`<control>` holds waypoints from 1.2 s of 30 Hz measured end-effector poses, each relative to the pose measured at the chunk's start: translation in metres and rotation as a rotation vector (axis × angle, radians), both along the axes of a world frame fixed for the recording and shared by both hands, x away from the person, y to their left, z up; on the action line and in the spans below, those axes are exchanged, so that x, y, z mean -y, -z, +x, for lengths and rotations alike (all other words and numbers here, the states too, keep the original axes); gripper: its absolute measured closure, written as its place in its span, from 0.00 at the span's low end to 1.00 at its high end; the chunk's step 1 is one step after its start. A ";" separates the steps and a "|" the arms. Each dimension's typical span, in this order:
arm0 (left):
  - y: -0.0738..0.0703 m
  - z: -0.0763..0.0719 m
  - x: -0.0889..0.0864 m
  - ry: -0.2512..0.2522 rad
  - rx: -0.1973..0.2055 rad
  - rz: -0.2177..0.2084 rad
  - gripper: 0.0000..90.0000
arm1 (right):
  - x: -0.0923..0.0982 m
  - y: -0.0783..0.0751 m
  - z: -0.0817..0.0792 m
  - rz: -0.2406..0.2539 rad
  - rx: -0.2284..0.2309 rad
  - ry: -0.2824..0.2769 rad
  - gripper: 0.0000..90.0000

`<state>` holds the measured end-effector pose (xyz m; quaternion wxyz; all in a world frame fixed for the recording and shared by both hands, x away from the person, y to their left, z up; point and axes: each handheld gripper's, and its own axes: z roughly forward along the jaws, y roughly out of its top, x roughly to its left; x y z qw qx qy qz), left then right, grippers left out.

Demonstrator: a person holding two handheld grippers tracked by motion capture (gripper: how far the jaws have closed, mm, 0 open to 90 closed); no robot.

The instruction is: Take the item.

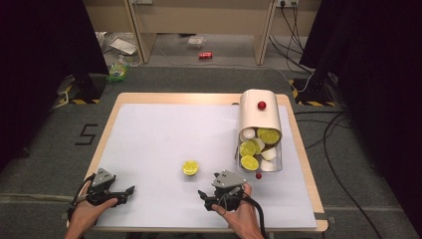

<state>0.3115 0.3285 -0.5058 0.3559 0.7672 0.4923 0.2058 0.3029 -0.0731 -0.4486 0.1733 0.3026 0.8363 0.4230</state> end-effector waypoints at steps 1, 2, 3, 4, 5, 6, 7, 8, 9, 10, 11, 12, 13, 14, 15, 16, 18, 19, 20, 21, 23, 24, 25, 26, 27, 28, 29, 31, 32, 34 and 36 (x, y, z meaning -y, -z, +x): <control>0.000 0.000 0.000 0.000 0.000 0.000 0.15 | 0.001 0.000 -0.001 0.002 0.001 0.000 0.28; 0.000 0.000 0.000 0.000 0.000 0.000 0.15 | 0.003 0.000 -0.002 0.004 0.000 0.003 0.28; 0.000 0.000 0.000 0.000 0.000 0.000 0.15 | 0.005 0.000 -0.003 0.004 0.001 0.005 0.28; 0.000 0.000 0.000 0.000 0.000 0.000 0.15 | 0.006 0.000 -0.004 0.006 -0.003 0.006 0.28; 0.000 0.000 0.000 0.000 0.000 0.000 0.15 | 0.008 0.000 -0.005 0.008 -0.002 0.009 0.28; 0.000 0.000 0.000 0.000 0.000 0.000 0.15 | 0.009 0.000 -0.005 0.008 0.001 0.012 0.28; 0.000 0.000 0.000 0.000 0.000 0.000 0.15 | 0.010 0.000 -0.006 0.008 0.000 0.013 0.28; 0.000 0.000 0.000 0.000 0.000 0.000 0.15 | 0.012 0.000 -0.007 0.010 -0.001 0.014 0.28; 0.000 0.000 0.000 0.000 0.000 0.000 0.15 | 0.013 0.000 -0.008 0.012 -0.001 0.017 0.28; 0.000 0.000 0.000 0.000 0.000 0.000 0.15 | 0.015 0.000 -0.008 0.014 -0.001 0.017 0.28; 0.000 0.000 0.000 0.000 0.000 0.000 0.15 | 0.016 -0.001 -0.009 0.014 -0.002 0.017 0.28; 0.000 0.000 0.000 0.000 0.000 0.000 0.15 | 0.017 -0.001 -0.010 0.015 -0.004 0.019 0.28; 0.000 0.000 0.000 0.000 0.000 0.000 0.15 | 0.019 -0.001 -0.011 0.016 -0.004 0.019 0.28; 0.000 0.000 0.000 0.000 0.000 0.000 0.15 | 0.020 -0.001 -0.012 0.019 -0.002 0.021 0.28; 0.000 0.000 0.000 0.000 0.000 0.000 0.15 | 0.021 -0.002 -0.013 0.020 -0.002 0.023 0.28; 0.000 0.000 0.000 0.000 0.000 0.000 0.15 | 0.023 -0.002 -0.014 0.021 0.000 0.026 0.28; 0.000 0.000 0.000 0.000 0.000 0.000 0.15 | 0.026 -0.002 -0.016 0.027 -0.001 0.031 0.28; 0.000 0.000 0.000 0.000 0.000 0.000 0.15 | 0.028 -0.002 -0.017 0.025 0.001 0.032 0.28; 0.000 0.000 0.000 0.000 0.000 0.000 0.15 | 0.030 -0.003 -0.018 0.028 -0.001 0.038 0.28; 0.000 0.000 0.000 0.000 0.000 0.000 0.15 | 0.032 -0.003 -0.019 0.027 -0.003 0.039 0.28; 0.000 0.000 0.000 0.000 0.000 0.000 0.15 | 0.036 -0.004 -0.021 0.033 0.001 0.047 0.28; 0.000 0.000 0.000 0.000 0.000 0.000 0.15 | 0.037 -0.004 -0.022 0.037 0.002 0.051 0.28; 0.000 0.000 0.000 0.000 0.000 0.000 0.15 | 0.040 -0.005 -0.023 0.039 0.001 0.057 0.28; 0.000 0.000 0.000 0.000 0.000 0.000 0.15 | 0.043 -0.006 -0.024 0.040 0.006 0.063 0.28; 0.000 0.000 0.000 0.000 0.000 0.000 0.15 | 0.045 -0.006 -0.025 0.041 0.009 0.066 0.28; 0.000 0.000 0.000 0.000 0.000 0.000 0.15 | 0.048 -0.007 -0.026 0.043 0.013 0.072 0.28; 0.000 0.000 0.000 0.000 0.000 0.000 0.15 | 0.050 -0.008 -0.027 0.047 0.013 0.076 0.28; 0.000 0.000 0.000 0.000 0.001 0.000 0.15 | 0.060 -0.011 -0.030 0.055 0.019 0.098 0.28; 0.000 0.000 0.000 0.000 0.000 0.000 0.15 | 0.060 -0.011 -0.030 0.055 0.019 0.098 0.28; 0.000 0.000 0.000 0.000 0.000 0.000 0.15 | 0.064 -0.012 -0.032 0.062 0.018 0.109 0.28; 0.000 0.000 0.000 0.000 0.000 0.000 0.15 | 0.068 -0.014 -0.033 0.064 0.019 0.113 0.28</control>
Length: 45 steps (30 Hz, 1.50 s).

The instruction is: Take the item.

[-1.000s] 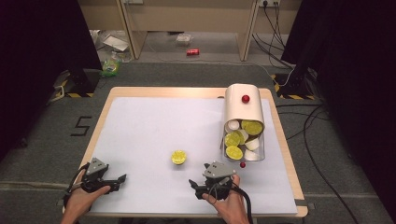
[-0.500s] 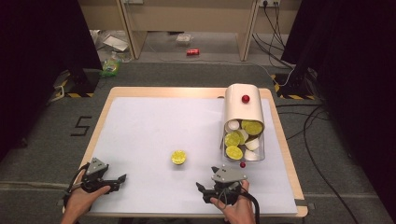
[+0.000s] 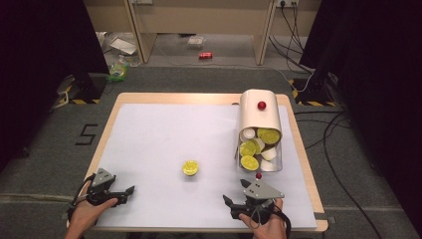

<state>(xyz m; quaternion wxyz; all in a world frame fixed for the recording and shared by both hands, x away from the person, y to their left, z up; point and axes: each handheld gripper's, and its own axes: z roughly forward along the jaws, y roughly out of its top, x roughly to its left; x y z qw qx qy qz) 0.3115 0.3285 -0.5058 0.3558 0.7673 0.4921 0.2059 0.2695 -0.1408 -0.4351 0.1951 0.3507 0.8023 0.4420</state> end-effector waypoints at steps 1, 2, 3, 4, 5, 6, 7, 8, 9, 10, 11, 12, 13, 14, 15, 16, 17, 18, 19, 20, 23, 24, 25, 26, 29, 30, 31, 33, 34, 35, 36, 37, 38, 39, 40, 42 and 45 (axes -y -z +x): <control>0.000 0.000 0.000 0.000 0.000 0.000 0.15 | 0.002 -0.001 -0.001 0.002 0.003 0.002 0.28; 0.000 0.000 0.000 0.000 0.000 0.000 0.15 | 0.002 -0.001 -0.001 0.002 0.003 0.002 0.28; 0.000 0.000 0.000 0.000 0.000 0.000 0.15 | 0.002 -0.002 -0.002 0.000 0.004 0.004 0.28; 0.000 0.000 0.000 0.000 0.000 0.000 0.15 | 0.003 -0.002 -0.002 0.000 0.002 0.003 0.28; 0.000 0.000 0.000 0.000 0.000 0.000 0.15 | 0.004 -0.003 -0.003 -0.003 -0.001 0.005 0.28; 0.000 0.000 0.000 0.000 0.000 0.000 0.15 | 0.004 -0.003 -0.004 -0.001 -0.003 0.007 0.28; 0.000 0.000 0.000 0.000 0.000 0.000 0.15 | 0.005 -0.003 -0.004 -0.001 0.001 0.008 0.28; 0.000 0.000 0.000 0.000 0.000 0.000 0.15 | 0.006 -0.004 -0.005 -0.001 0.002 0.014 0.28; 0.000 0.000 0.000 0.000 0.000 -0.001 0.15 | 0.008 -0.005 -0.005 0.000 0.000 0.020 0.28; 0.000 0.000 0.000 0.000 0.000 0.000 0.15 | 0.009 -0.005 -0.005 0.000 0.002 0.026 0.28; 0.000 0.000 0.000 0.000 0.000 0.000 0.15 | 0.011 -0.006 -0.006 0.003 0.003 0.035 0.28; 0.000 0.000 0.000 0.000 0.000 0.000 0.15 | 0.014 -0.006 -0.006 0.008 0.003 0.041 0.28; 0.000 0.000 0.000 0.000 0.000 0.000 0.15 | 0.015 -0.007 -0.007 0.009 0.006 0.044 0.28; 0.000 0.000 0.000 0.000 0.000 0.000 0.15 | 0.018 -0.008 -0.007 0.012 0.001 0.053 0.28; 0.000 0.000 0.000 0.000 0.000 0.000 0.15 | 0.019 -0.008 -0.008 0.013 0.002 0.059 0.28; 0.000 0.000 0.000 0.000 0.000 0.000 0.15 | 0.022 -0.008 -0.008 0.015 0.004 0.064 0.28; 0.000 0.000 0.000 0.000 0.000 0.000 0.15 | 0.023 -0.009 -0.009 0.017 0.004 0.065 0.28; 0.000 0.000 0.000 0.000 0.000 0.000 0.15 | 0.024 -0.009 -0.009 0.016 0.006 0.068 0.28; 0.000 0.000 0.000 0.000 0.000 0.000 0.15 | 0.024 -0.009 -0.010 0.019 0.007 0.075 0.28; 0.000 0.000 0.000 0.000 0.000 0.000 0.15 | 0.025 -0.010 -0.011 0.014 0.011 0.075 0.28; 0.000 0.000 0.000 0.000 0.000 0.000 0.15 | 0.027 -0.011 -0.013 0.015 0.013 0.093 0.28; 0.000 0.000 0.000 0.000 0.000 0.000 0.15 | 0.029 -0.011 -0.014 0.012 0.018 0.104 0.28; 0.000 0.000 0.000 0.000 0.000 0.000 0.15 | 0.029 -0.011 -0.014 0.013 0.019 0.111 0.28; 0.000 0.000 0.000 0.000 0.000 0.000 0.15 | 0.031 -0.012 -0.014 0.017 0.018 0.119 0.28; 0.000 0.000 0.000 0.000 0.000 0.000 0.15 | 0.035 -0.013 -0.014 0.025 0.024 0.139 0.28; 0.000 0.000 0.000 0.000 0.000 0.000 0.15 | 0.036 -0.013 -0.014 0.031 0.024 0.145 0.28; 0.000 0.000 0.000 0.000 0.000 0.000 0.15 | 0.037 -0.013 -0.014 0.031 0.026 0.149 0.28; 0.000 0.000 0.000 -0.001 0.000 0.000 0.15 | 0.040 -0.014 -0.015 0.036 0.033 0.162 0.28; 0.000 0.000 0.000 0.000 -0.001 0.001 0.15 | 0.042 -0.015 -0.015 0.033 0.040 0.167 0.28; 0.000 0.000 0.000 -0.001 0.000 -0.001 0.15 | 0.042 -0.015 -0.016 0.038 0.039 0.172 0.28; 0.000 0.000 0.000 0.000 -0.001 0.001 0.15 | 0.044 -0.016 -0.016 0.041 0.041 0.177 0.28; 0.000 0.000 0.000 0.000 -0.001 0.001 0.15 | 0.045 -0.016 -0.016 0.044 0.041 0.178 0.28; 0.000 0.000 0.000 0.000 -0.001 0.001 0.15 | 0.046 -0.017 -0.016 0.045 0.049 0.182 0.28; 0.000 0.000 0.000 0.000 0.000 0.001 0.15 | 0.046 -0.017 -0.016 0.047 0.050 0.187 0.28; 0.000 0.000 0.000 0.000 0.000 0.001 0.15 | 0.047 -0.018 -0.015 0.045 0.046 0.189 0.28; 0.000 0.000 0.000 0.000 0.000 0.001 0.15 | 0.047 -0.018 -0.015 0.044 0.048 0.191 0.28; 0.000 0.000 0.000 0.000 -0.001 0.001 0.15 | 0.046 -0.018 -0.014 0.040 0.049 0.195 0.28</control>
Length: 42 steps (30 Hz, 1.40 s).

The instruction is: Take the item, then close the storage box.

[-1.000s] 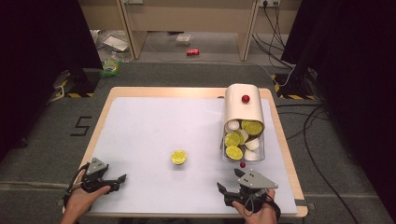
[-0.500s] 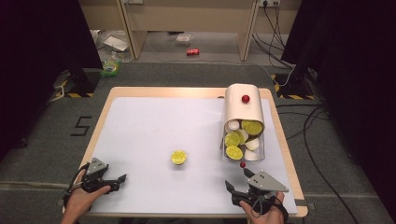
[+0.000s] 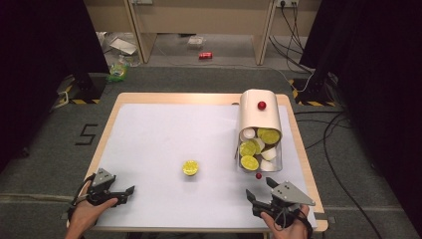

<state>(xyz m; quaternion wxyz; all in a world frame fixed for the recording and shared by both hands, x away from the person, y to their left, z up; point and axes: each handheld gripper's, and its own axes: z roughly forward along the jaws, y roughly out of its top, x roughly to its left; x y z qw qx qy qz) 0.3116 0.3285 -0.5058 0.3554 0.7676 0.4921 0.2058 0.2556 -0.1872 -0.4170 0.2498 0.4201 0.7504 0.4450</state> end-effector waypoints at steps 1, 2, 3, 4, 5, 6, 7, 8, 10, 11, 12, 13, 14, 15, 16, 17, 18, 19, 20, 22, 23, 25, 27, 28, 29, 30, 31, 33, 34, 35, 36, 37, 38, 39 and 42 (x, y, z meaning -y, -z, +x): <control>0.000 0.000 0.000 0.000 0.000 0.000 0.15 | 0.000 0.000 0.001 -0.001 0.001 -0.002 0.28; 0.000 0.000 0.000 -0.001 0.000 -0.001 0.15 | 0.000 0.000 0.001 -0.001 0.002 -0.001 0.28; 0.000 0.000 0.000 -0.001 0.001 -0.001 0.15 | 0.000 0.000 0.001 -0.001 0.001 -0.001 0.28; 0.000 0.000 0.000 0.000 0.000 0.001 0.15 | 0.000 0.000 0.002 -0.003 0.001 -0.002 0.28; 0.000 0.000 0.000 0.000 0.000 0.001 0.15 | 0.000 -0.001 0.002 -0.003 0.002 0.000 0.28; 0.000 0.000 0.000 0.000 0.000 0.001 0.15 | 0.000 -0.001 0.003 -0.006 0.005 0.001 0.28; 0.000 0.000 0.000 0.000 0.000 0.000 0.15 | 0.000 -0.001 0.003 -0.005 0.004 0.004 0.28; 0.000 0.000 0.000 0.000 0.000 0.001 0.15 | 0.000 -0.001 0.003 -0.004 0.006 0.004 0.28; 0.000 0.000 0.000 0.000 0.000 0.000 0.15 | 0.000 -0.002 0.004 -0.005 0.006 0.005 0.28; 0.000 0.000 0.000 0.000 0.000 0.000 0.15 | 0.000 -0.002 0.005 -0.007 0.007 0.006 0.28; 0.000 0.000 0.000 0.000 0.000 0.000 0.15 | 0.000 -0.002 0.006 -0.006 0.009 0.009 0.28; 0.000 0.000 0.000 0.000 0.000 0.000 0.15 | 0.000 -0.002 0.007 -0.008 0.009 0.011 0.28; 0.000 0.000 0.000 0.000 0.001 0.001 0.15 | 0.000 -0.002 0.007 -0.010 0.010 0.010 0.28; 0.000 0.000 0.000 0.000 0.000 0.001 0.15 | -0.001 -0.002 0.008 -0.010 0.010 0.015 0.28; 0.000 0.000 0.000 0.000 0.000 0.000 0.15 | -0.001 -0.002 0.008 -0.012 0.012 0.018 0.28; 0.000 0.000 0.000 -0.001 0.001 -0.002 0.15 | -0.001 -0.003 0.009 -0.016 0.016 0.020 0.29; 0.000 0.000 0.000 0.000 0.001 0.000 0.15 | 0.000 -0.003 0.009 -0.013 0.014 0.020 0.29; 0.000 0.000 0.000 0.000 0.001 0.000 0.15 | 0.000 -0.003 0.010 -0.008 0.013 0.021 0.29; 0.000 0.000 0.000 0.000 0.001 0.000 0.15 | -0.001 -0.003 0.010 -0.008 0.013 0.022 0.29; 0.000 0.000 0.000 0.000 0.000 0.000 0.15 | -0.001 -0.004 0.010 -0.006 0.015 0.026 0.29; 0.000 0.000 0.000 0.000 0.001 0.000 0.15 | -0.001 -0.004 0.010 -0.001 0.018 0.032 0.29; 0.000 0.000 0.000 0.000 0.001 0.000 0.15 | -0.001 -0.005 0.011 -0.001 0.028 0.037 0.29; 0.000 0.000 0.000 -0.001 0.001 -0.001 0.15 | 0.000 -0.006 0.014 -0.002 0.037 0.042 0.29; 0.000 0.000 0.000 0.000 0.001 0.000 0.15 | 0.000 -0.006 0.014 -0.001 0.033 0.049 0.29; 0.000 0.000 0.000 0.000 0.001 0.000 0.15 | 0.000 -0.007 0.015 -0.003 0.036 0.047 0.29; 0.000 0.000 0.000 0.000 0.001 0.000 0.15 | 0.000 -0.007 0.016 -0.003 0.036 0.049 0.29; 0.000 0.000 0.000 0.000 0.000 -0.001 0.15 | -0.001 -0.007 0.016 -0.001 0.039 0.048 0.29; 0.000 0.000 0.000 0.000 0.000 0.000 0.15 | -0.001 -0.008 0.017 -0.005 0.044 0.044 0.29; 0.000 0.000 0.000 0.000 0.001 0.000 0.15 | -0.001 -0.008 0.017 -0.010 0.048 0.044 0.29; 0.000 0.000 0.000 0.000 0.001 0.000 0.15 | -0.002 -0.008 0.017 -0.012 0.048 0.044 0.29; 0.000 0.000 0.000 0.000 0.001 0.000 0.15 | -0.002 -0.008 0.018 -0.012 0.047 0.044 0.29; 0.000 0.000 0.000 0.000 0.000 0.000 0.15 | -0.002 -0.008 0.018 -0.012 0.047 0.044 0.29; 0.000 0.000 0.000 -0.001 0.001 -0.001 0.15 | -0.001 -0.009 0.018 -0.014 0.047 0.040 0.29; 0.000 0.000 0.000 0.000 0.000 0.000 0.15 | -0.001 -0.009 0.019 -0.014 0.045 0.040 0.29; 0.000 0.000 0.000 -0.001 0.001 -0.001 0.15 | -0.001 -0.009 0.021 -0.016 0.047 0.041 0.29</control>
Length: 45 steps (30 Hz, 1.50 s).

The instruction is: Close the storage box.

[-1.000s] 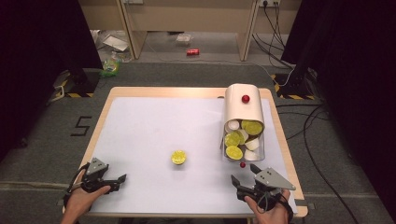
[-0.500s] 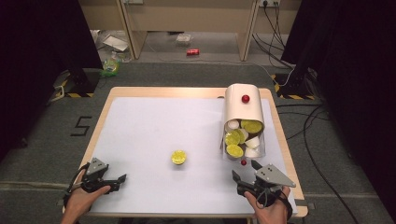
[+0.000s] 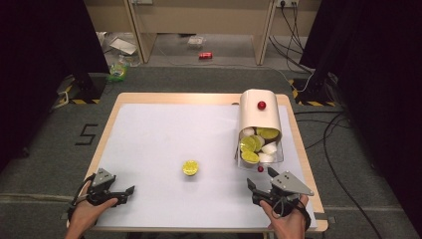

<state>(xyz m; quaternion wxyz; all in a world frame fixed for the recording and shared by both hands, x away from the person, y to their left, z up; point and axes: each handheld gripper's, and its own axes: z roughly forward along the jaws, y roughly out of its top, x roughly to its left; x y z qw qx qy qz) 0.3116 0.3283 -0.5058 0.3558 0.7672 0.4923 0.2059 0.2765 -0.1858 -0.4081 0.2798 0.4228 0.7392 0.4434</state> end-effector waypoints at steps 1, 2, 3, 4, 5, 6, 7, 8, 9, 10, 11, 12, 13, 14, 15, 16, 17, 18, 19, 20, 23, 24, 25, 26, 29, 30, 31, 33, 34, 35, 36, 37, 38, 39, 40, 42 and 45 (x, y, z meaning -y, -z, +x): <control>0.000 0.000 0.000 0.000 0.000 -0.001 0.15 | 0.000 0.000 0.001 0.002 -0.001 0.001 0.29; 0.000 0.000 0.000 0.000 0.000 0.000 0.15 | 0.000 0.000 0.001 0.002 -0.001 0.000 0.29; 0.000 0.000 0.000 0.000 0.000 0.000 0.15 | 0.000 0.000 0.002 -0.001 -0.002 0.000 0.29; 0.000 0.000 0.000 0.000 0.000 0.000 0.15 | 0.000 0.000 0.002 -0.001 -0.003 0.001 0.29; 0.000 0.000 0.000 0.000 0.000 0.000 0.15 | 0.000 0.000 0.003 0.001 -0.001 0.001 0.29; 0.000 0.000 0.000 0.000 0.000 0.000 0.15 | -0.001 0.000 0.003 0.001 -0.001 0.002 0.29; 0.000 0.000 0.000 0.000 0.000 0.000 0.15 | -0.001 0.000 0.004 0.000 -0.002 0.002 0.29; 0.000 0.000 0.000 0.000 0.000 -0.001 0.15 | 0.000 0.000 0.004 0.000 0.001 0.002 0.29; 0.000 0.000 0.000 0.000 0.000 0.000 0.15 | 0.000 0.000 0.005 -0.002 0.001 0.003 0.29; 0.000 0.000 0.000 0.000 0.000 0.001 0.15 | 0.000 0.000 0.005 -0.003 0.002 0.002 0.29; 0.000 0.000 0.000 0.000 0.000 0.001 0.15 | -0.001 0.000 0.006 -0.002 0.000 0.003 0.29; 0.000 0.000 0.000 0.000 0.000 0.000 0.15 | 0.000 0.000 0.006 -0.006 0.000 0.003 0.29; 0.000 0.000 0.000 0.000 0.000 -0.001 0.15 | 0.000 0.000 0.006 -0.005 0.001 0.003 0.29; 0.000 0.000 0.000 -0.001 0.000 -0.001 0.15 | 0.000 0.000 0.007 -0.003 0.002 0.003 0.30; 0.000 0.000 0.000 0.000 0.000 0.001 0.15 | 0.000 0.000 0.007 -0.004 0.003 0.002 0.30; 0.000 0.000 0.000 0.000 0.000 0.001 0.15 | 0.000 0.000 0.008 -0.004 0.003 0.002 0.30; 0.000 0.000 0.000 0.000 0.000 0.000 0.15 | 0.000 -0.001 0.009 -0.009 0.003 0.002 0.30; 0.000 0.000 0.000 0.000 0.000 0.000 0.15 | 0.000 -0.001 0.009 -0.010 0.004 -0.001 0.30; 0.000 0.000 0.000 0.000 0.000 0.000 0.15 | 0.000 -0.001 0.010 -0.010 0.006 0.002 0.30; 0.000 0.000 0.000 0.000 0.000 0.000 0.15 | -0.001 -0.001 0.010 -0.010 0.005 0.003 0.30; 0.000 0.000 0.000 0.000 -0.001 0.000 0.15 | -0.001 -0.001 0.013 -0.019 0.007 0.005 0.30; 0.000 0.000 0.000 -0.001 0.000 -0.001 0.15 | -0.001 -0.001 0.014 -0.021 0.006 0.008 0.30; 0.000 0.000 0.000 0.000 0.000 0.000 0.15 | -0.001 -0.001 0.015 -0.023 0.008 0.009 0.30; 0.000 0.000 0.000 0.000 0.000 0.001 0.15 | -0.002 -0.001 0.015 -0.023 0.008 0.008 0.30; 0.000 0.000 0.000 -0.001 0.000 -0.001 0.15 | -0.002 -0.002 0.019 -0.027 0.012 0.010 0.30; 0.000 0.000 0.000 0.000 0.000 0.000 0.15 | -0.003 -0.002 0.019 -0.028 0.012 0.012 0.30; 0.000 0.000 0.000 0.000 0.000 0.001 0.15 | -0.003 -0.002 0.021 -0.030 0.011 0.011 0.30; 0.000 0.000 0.000 -0.001 0.000 0.000 0.15 | -0.003 -0.003 0.023 -0.032 0.013 0.015 0.30; 0.000 0.000 0.000 0.000 0.000 -0.001 0.15 | -0.003 -0.003 0.024 -0.034 0.015 0.016 0.30; 0.000 0.000 0.000 -0.001 0.000 -0.001 0.15 | -0.004 -0.003 0.025 -0.034 0.016 0.013 0.30; 0.000 0.000 0.000 0.000 0.000 0.000 0.15 | -0.004 -0.003 0.026 -0.037 0.016 0.015 0.30; 0.000 0.000 0.000 0.000 0.000 0.001 0.15 | -0.004 -0.004 0.027 -0.037 0.016 0.016 0.30; 0.000 0.000 0.000 0.000 0.000 0.000 0.15 | -0.004 -0.004 0.028 -0.041 0.014 0.017 0.30; 0.000 0.000 0.000 0.000 0.000 -0.001 0.15 | -0.004 -0.004 0.029 -0.041 0.015 0.018 0.30; 0.000 0.000 0.000 0.000 0.000 -0.001 0.15 | -0.004 -0.004 0.030 -0.042 0.014 0.019 0.30; 0.000 0.000 0.000 0.000 0.000 0.001 0.15 | -0.004 -0.004 0.031 -0.045 0.015 0.020 0.30; 0.000 0.000 0.000 0.000 0.000 0.000 0.15 | -0.005 -0.004 0.034 -0.044 0.014 0.022 0.30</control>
